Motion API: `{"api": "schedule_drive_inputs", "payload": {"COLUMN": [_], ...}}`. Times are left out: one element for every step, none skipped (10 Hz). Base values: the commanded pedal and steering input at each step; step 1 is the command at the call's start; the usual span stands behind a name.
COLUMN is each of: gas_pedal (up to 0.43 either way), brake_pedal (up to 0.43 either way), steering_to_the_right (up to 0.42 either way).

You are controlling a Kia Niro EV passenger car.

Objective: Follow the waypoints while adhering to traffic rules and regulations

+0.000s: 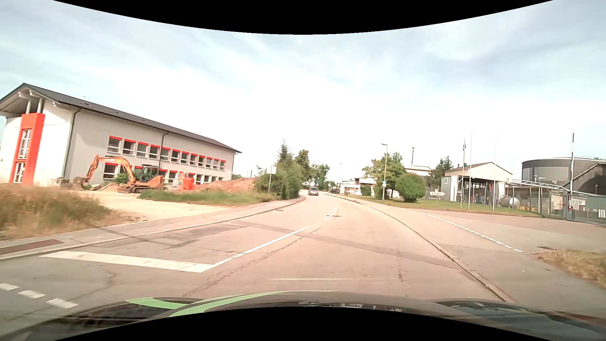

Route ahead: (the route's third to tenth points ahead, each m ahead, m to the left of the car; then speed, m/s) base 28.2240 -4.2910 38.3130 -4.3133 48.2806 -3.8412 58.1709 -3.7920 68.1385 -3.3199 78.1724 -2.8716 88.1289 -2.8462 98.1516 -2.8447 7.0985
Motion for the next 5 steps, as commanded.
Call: {"api": "schedule_drive_inputs", "payload": {"gas_pedal": [0.220, 0.228, 0.228, 0.240, 0.248], "brake_pedal": [0.000, 0.000, 0.000, 0.000, 0.000], "steering_to_the_right": [0.168, 0.165, 0.163, 0.160, 0.144]}}
